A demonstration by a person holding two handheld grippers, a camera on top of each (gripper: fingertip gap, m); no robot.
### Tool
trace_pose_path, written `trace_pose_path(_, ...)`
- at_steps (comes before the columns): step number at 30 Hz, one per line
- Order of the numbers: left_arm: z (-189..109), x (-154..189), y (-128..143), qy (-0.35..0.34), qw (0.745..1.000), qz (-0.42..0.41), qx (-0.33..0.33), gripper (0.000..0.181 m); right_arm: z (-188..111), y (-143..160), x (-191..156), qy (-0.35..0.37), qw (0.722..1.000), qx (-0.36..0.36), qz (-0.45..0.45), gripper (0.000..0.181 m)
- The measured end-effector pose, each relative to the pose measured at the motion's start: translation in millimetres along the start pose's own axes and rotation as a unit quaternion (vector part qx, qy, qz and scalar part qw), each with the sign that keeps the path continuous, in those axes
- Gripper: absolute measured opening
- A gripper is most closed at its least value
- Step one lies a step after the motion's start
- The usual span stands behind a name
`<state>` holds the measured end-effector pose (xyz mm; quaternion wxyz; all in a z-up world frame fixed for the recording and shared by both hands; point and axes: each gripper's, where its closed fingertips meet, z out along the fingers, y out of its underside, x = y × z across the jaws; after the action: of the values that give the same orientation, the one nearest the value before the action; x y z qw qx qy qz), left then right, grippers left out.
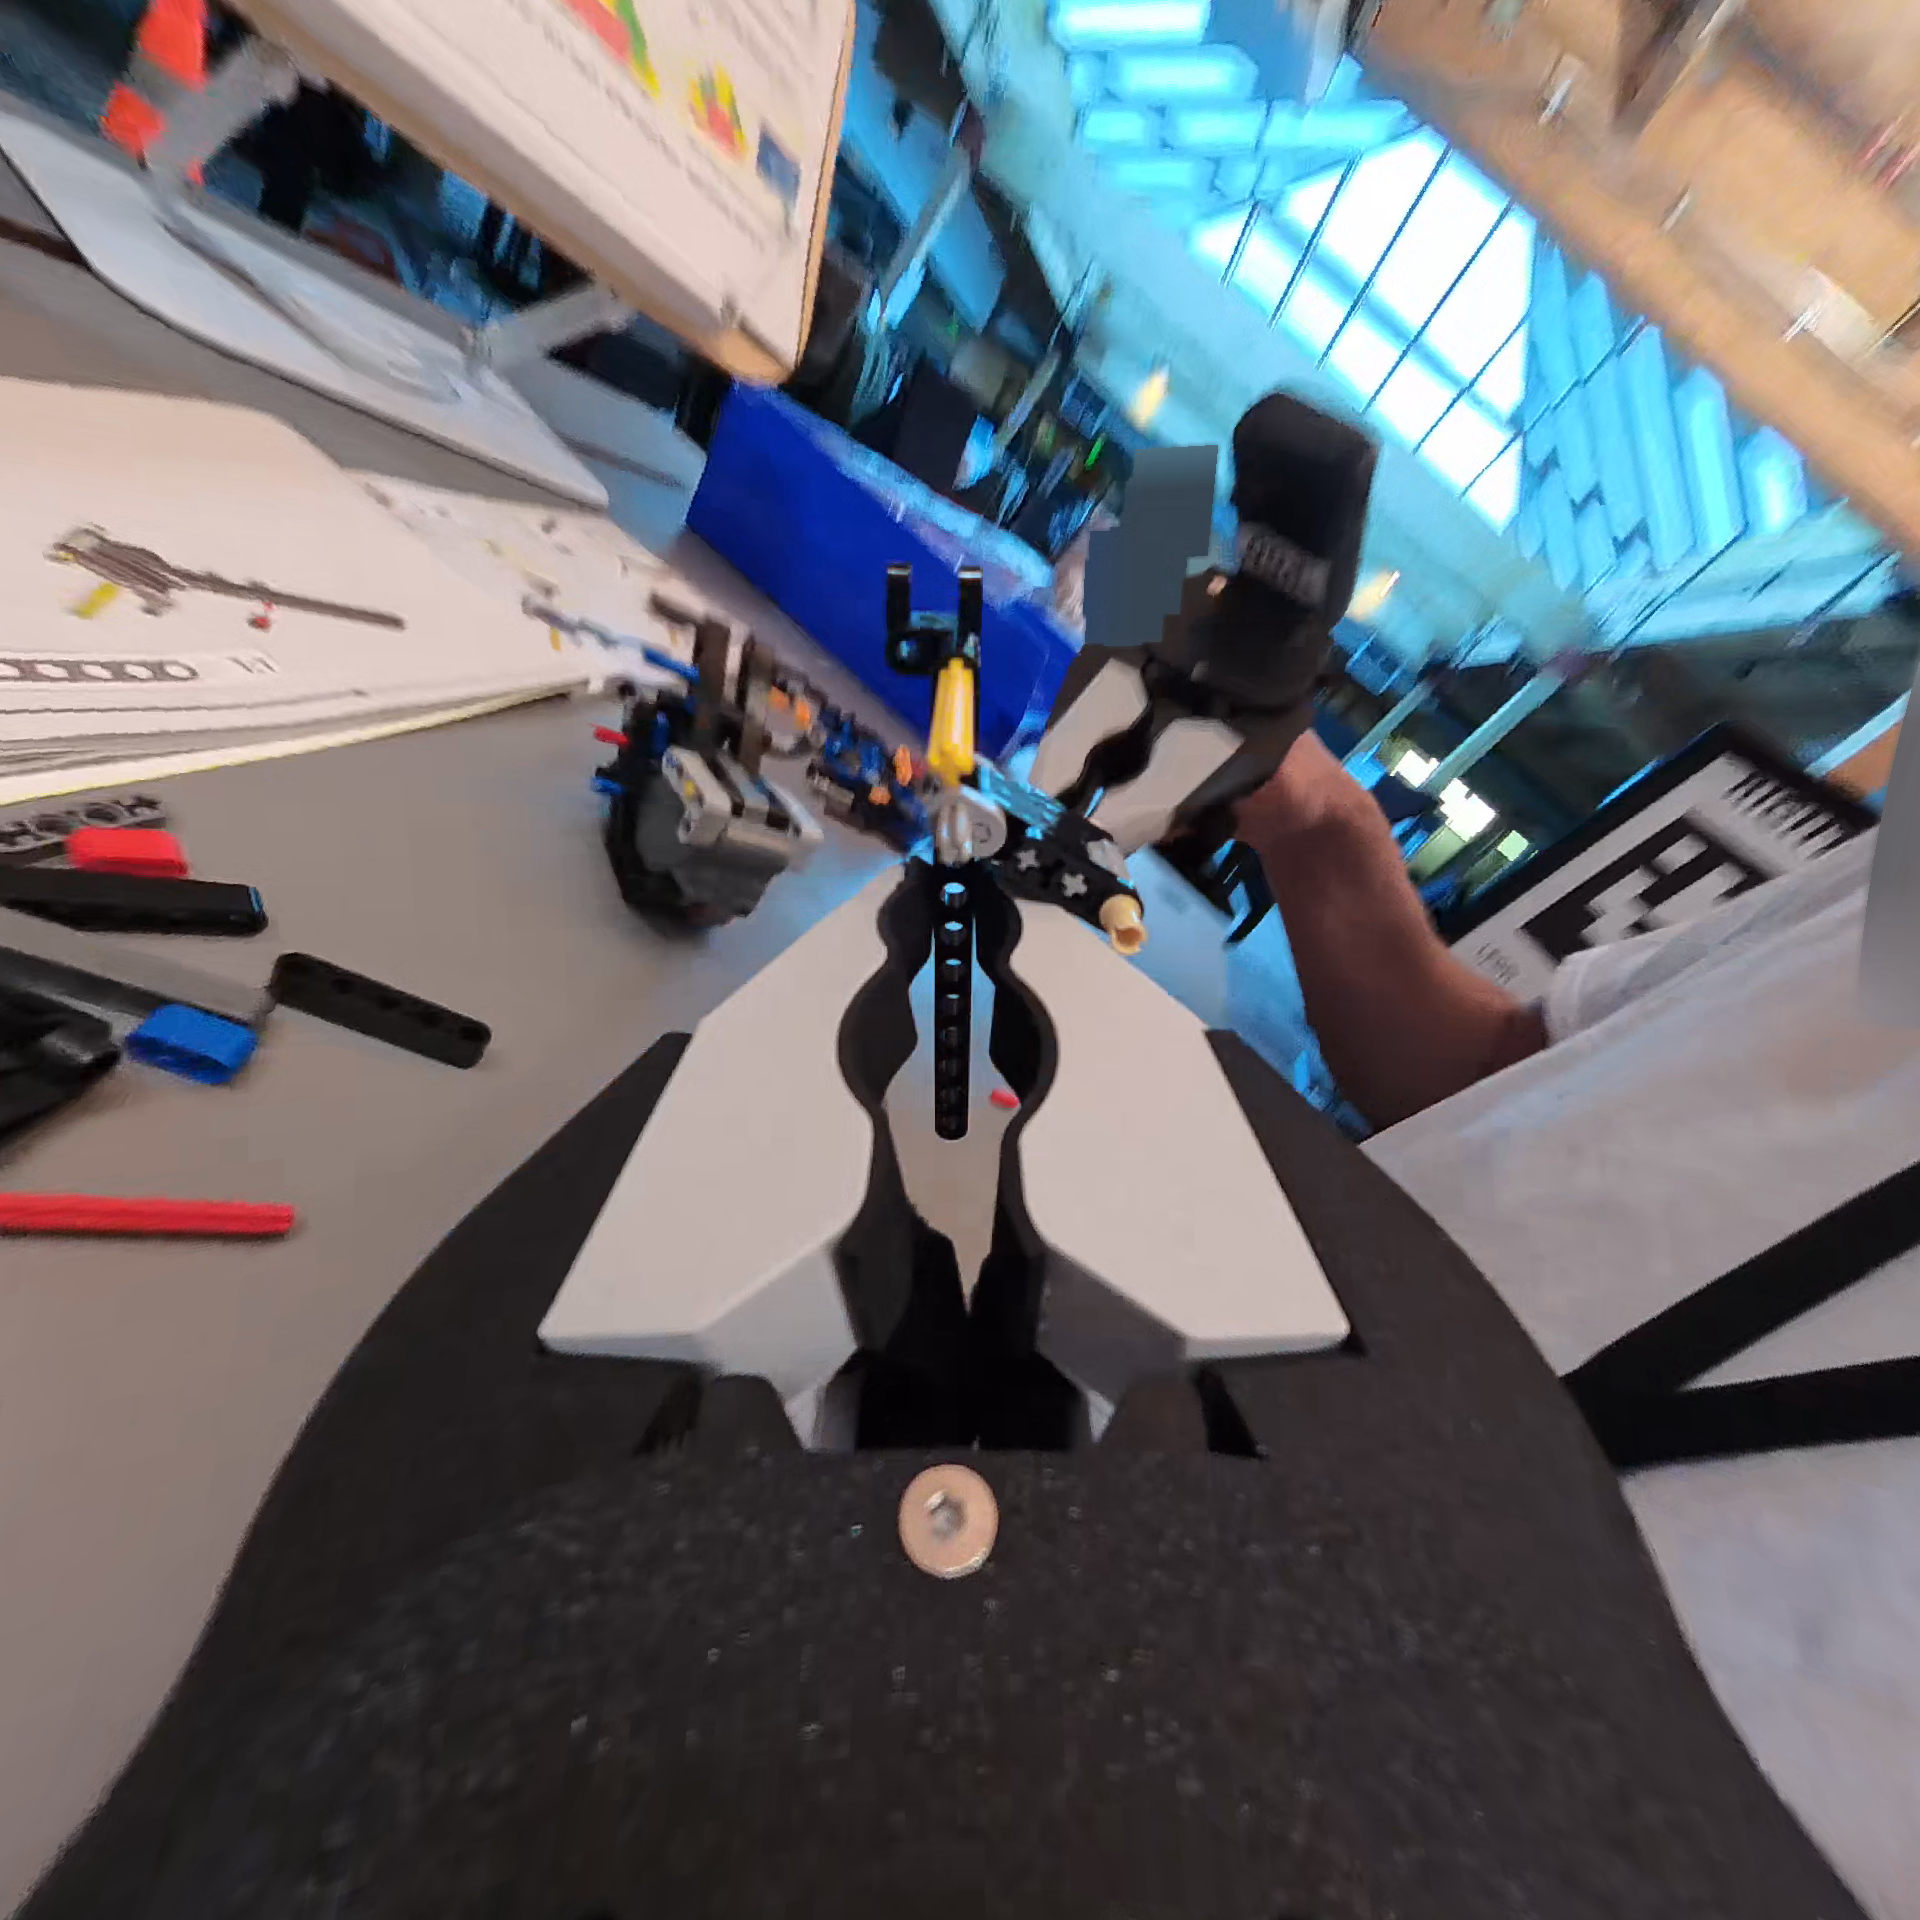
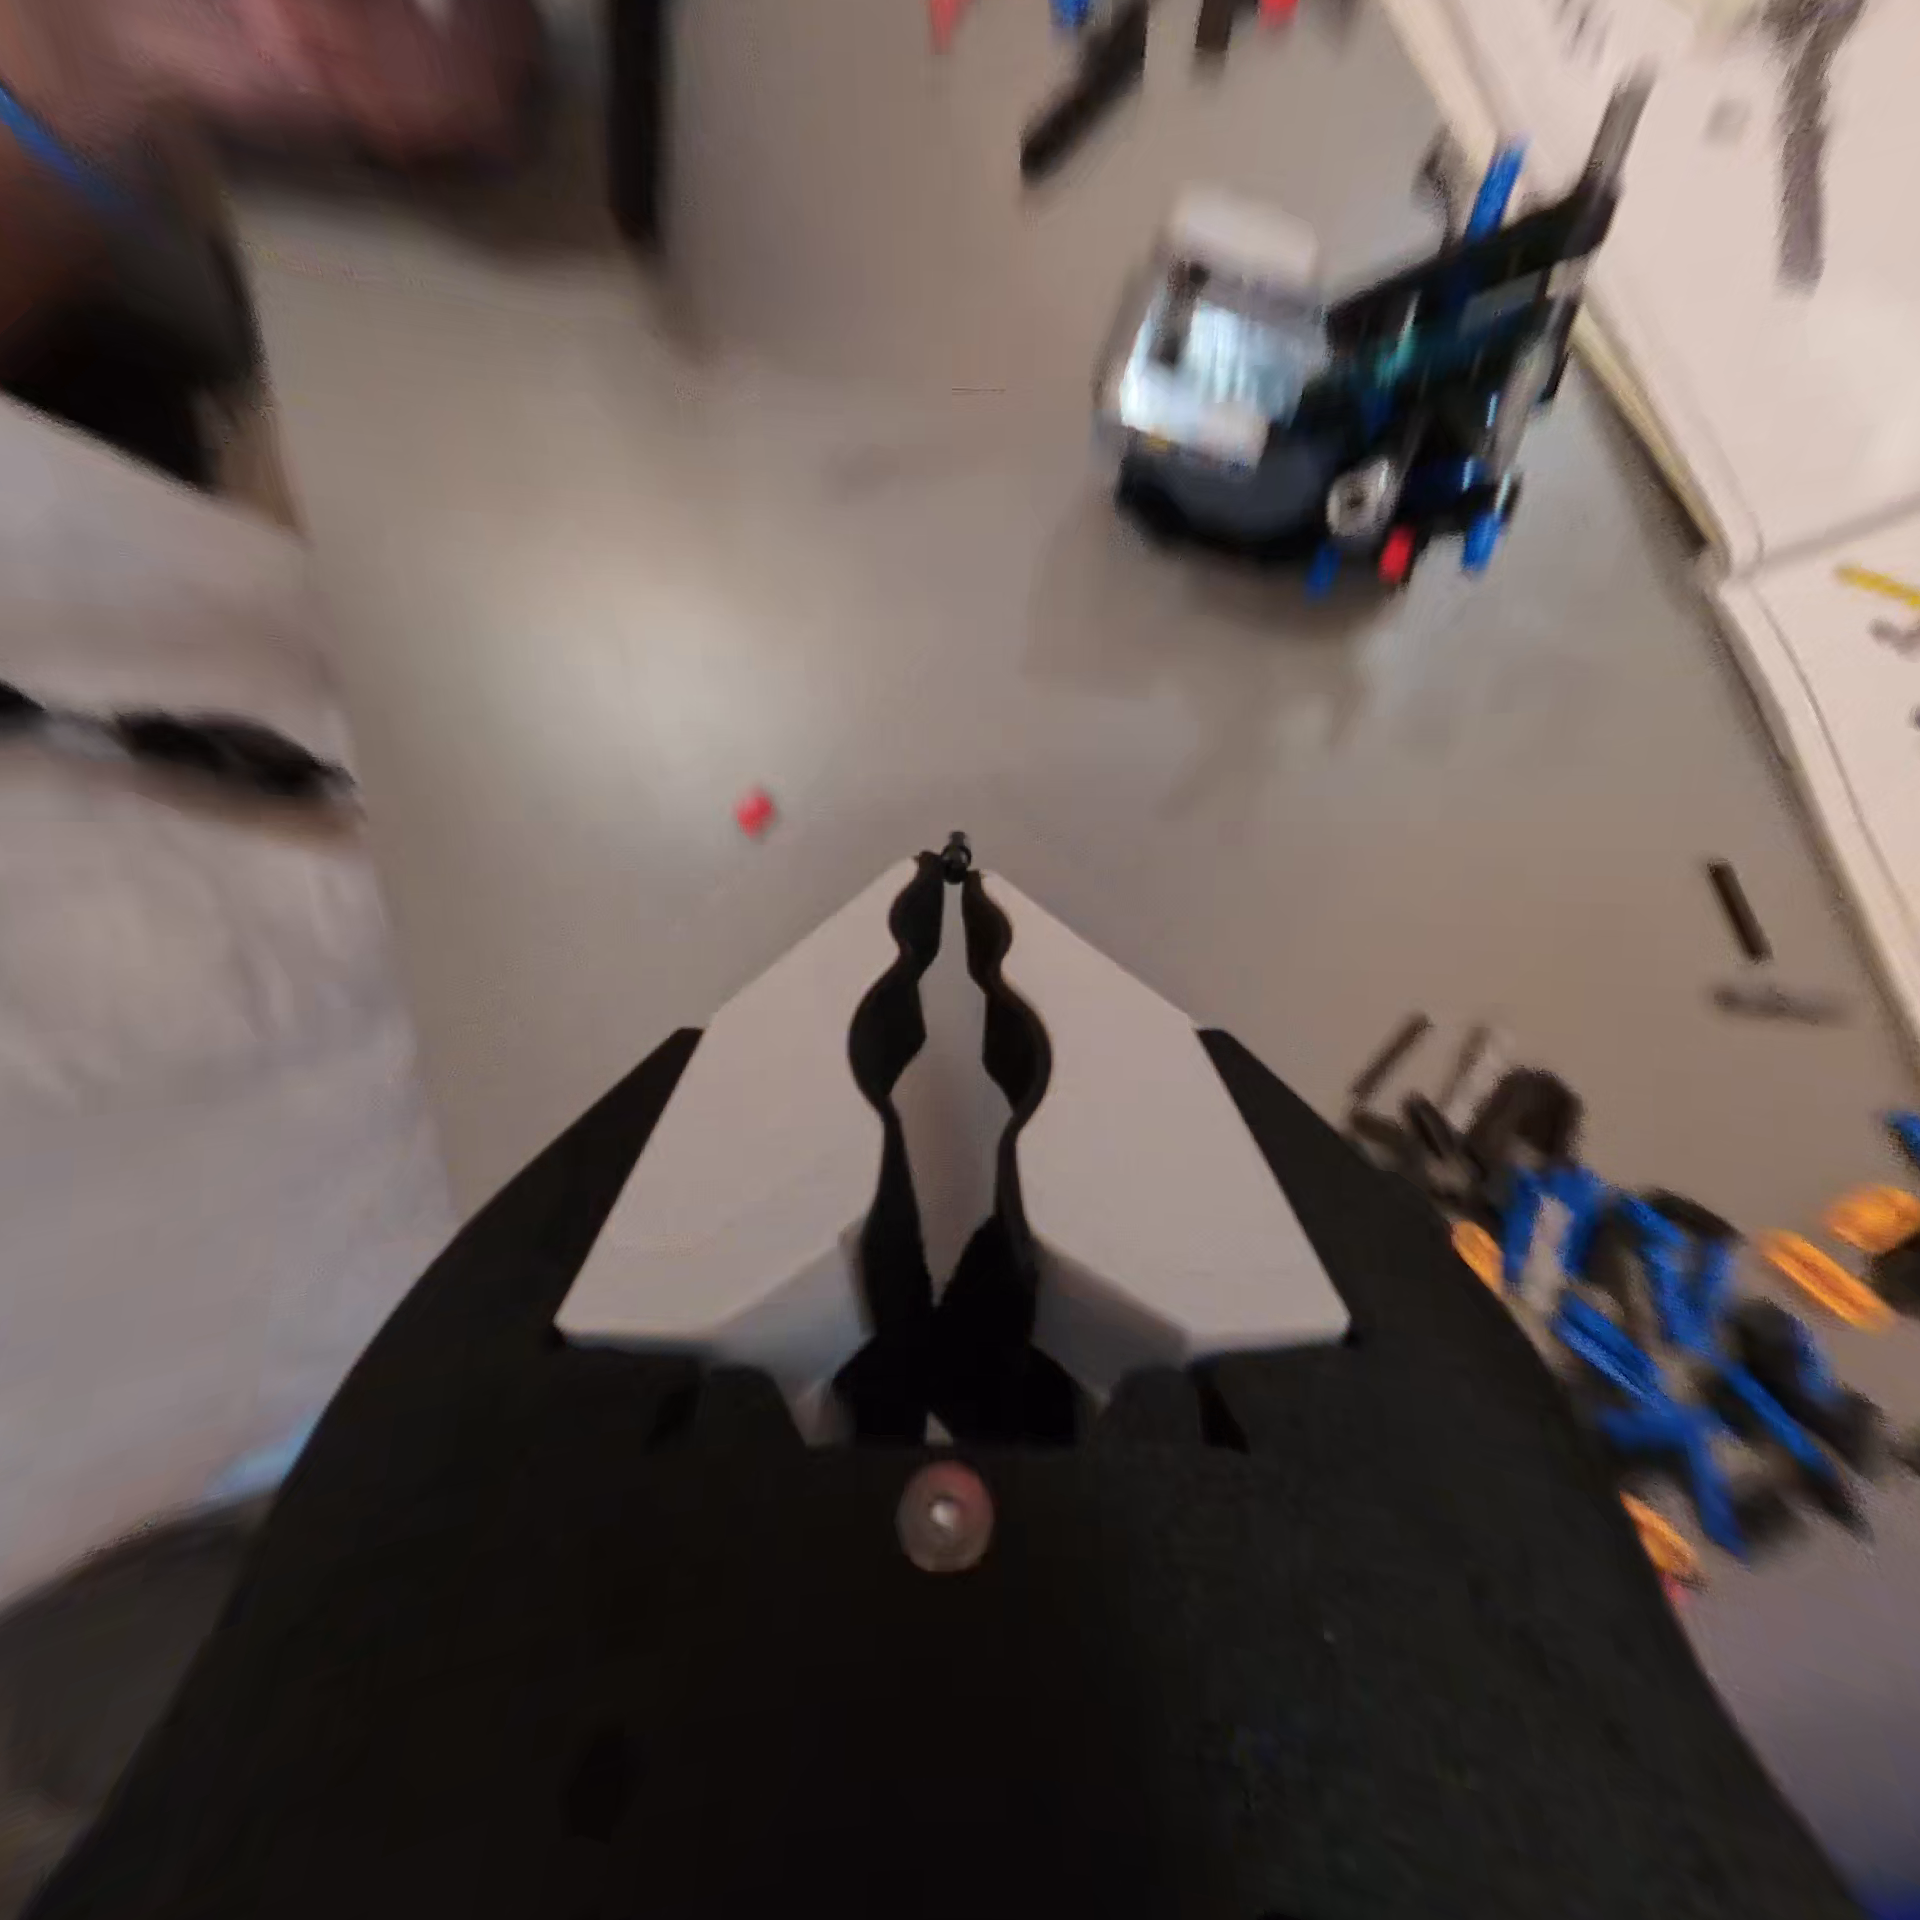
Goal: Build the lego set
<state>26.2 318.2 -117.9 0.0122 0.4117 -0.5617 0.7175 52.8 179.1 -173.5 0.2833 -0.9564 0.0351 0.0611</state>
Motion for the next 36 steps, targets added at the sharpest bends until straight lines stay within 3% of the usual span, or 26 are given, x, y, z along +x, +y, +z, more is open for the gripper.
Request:
trace_pose_path(3,-7,6,-6,0.019,0.999,0.010,0.031,0.005,-6,37,12,0.024,0.987,-0.152,-0.049,0.003)
trace_pose_path(8,-12,6,-9,0.019,0.999,0.011,0.044,0.005,-9,67,20,0.012,0.959,-0.273,-0.077,0.003)
trace_pose_path(17,-15,6,-8,0.015,0.999,0.012,0.044,0.005,-5,72,21,0.006,0.948,-0.302,-0.102,0.003)
trace_pose_path(36,-15,5,-8,0.015,0.999,0.008,0.044,0.005,-6,77,24,0.020,0.950,-0.294,-0.105,0.009)
